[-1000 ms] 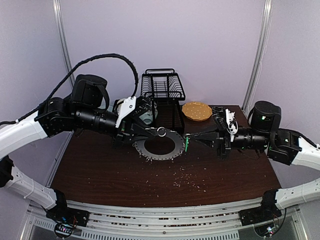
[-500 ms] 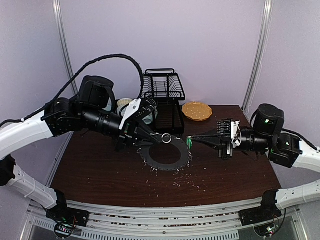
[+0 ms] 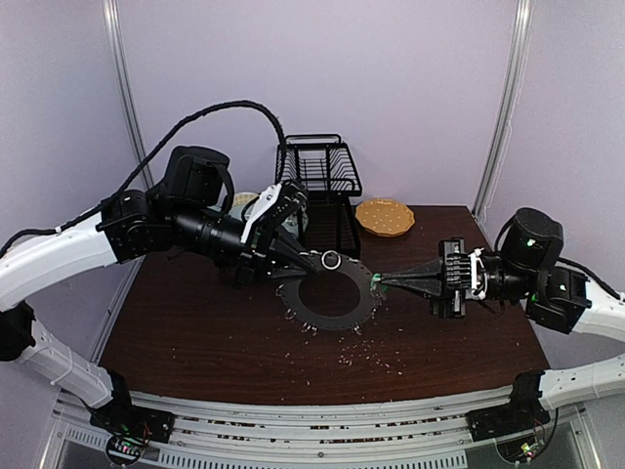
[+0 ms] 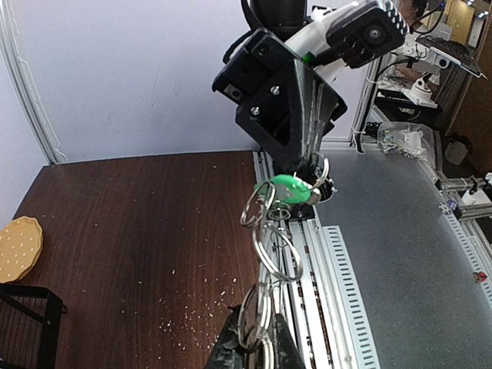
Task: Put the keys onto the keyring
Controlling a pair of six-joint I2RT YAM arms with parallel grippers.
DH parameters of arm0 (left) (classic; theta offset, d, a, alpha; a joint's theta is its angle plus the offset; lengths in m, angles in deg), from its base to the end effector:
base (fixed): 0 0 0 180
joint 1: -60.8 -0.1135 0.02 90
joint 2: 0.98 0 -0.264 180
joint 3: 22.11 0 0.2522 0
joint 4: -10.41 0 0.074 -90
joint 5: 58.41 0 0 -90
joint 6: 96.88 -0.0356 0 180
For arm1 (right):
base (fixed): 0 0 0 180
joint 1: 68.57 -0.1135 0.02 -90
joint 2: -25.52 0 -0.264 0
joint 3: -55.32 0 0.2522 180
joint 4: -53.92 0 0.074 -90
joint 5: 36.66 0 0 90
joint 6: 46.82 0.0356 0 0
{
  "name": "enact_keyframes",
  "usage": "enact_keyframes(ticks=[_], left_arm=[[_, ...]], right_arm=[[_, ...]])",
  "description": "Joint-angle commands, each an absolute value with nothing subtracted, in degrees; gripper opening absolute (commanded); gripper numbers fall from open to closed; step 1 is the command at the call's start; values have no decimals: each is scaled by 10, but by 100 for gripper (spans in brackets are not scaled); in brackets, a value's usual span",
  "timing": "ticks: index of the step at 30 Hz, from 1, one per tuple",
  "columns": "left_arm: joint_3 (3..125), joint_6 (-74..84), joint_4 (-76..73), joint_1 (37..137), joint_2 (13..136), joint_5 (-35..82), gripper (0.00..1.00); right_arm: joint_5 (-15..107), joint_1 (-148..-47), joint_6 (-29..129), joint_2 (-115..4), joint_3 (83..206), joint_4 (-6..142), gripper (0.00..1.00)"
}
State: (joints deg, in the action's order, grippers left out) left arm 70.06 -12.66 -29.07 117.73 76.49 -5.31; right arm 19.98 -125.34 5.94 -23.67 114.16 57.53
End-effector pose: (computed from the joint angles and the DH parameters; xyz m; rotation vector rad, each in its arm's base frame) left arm 0.1456 -0.2628 0.3923 1.4570 1.5406 -1.1968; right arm 0.0928 0.1774 0.3665 -1.3846 0.6332 0.6989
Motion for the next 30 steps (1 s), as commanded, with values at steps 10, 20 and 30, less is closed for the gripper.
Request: enact_keyframes(ticks=[10, 20, 30], left_arm=[[700, -122, -267, 1172, 749, -77, 0], [720, -134, -285, 1158, 760, -102, 0], [697, -175, -252, 1166, 700, 23, 0]], right_arm=[[260, -1240, 28, -227, 1129, 533, 0], [169, -1203, 42, -235, 1139, 552, 0], [207, -1179, 322, -273, 1269, 680, 0]])
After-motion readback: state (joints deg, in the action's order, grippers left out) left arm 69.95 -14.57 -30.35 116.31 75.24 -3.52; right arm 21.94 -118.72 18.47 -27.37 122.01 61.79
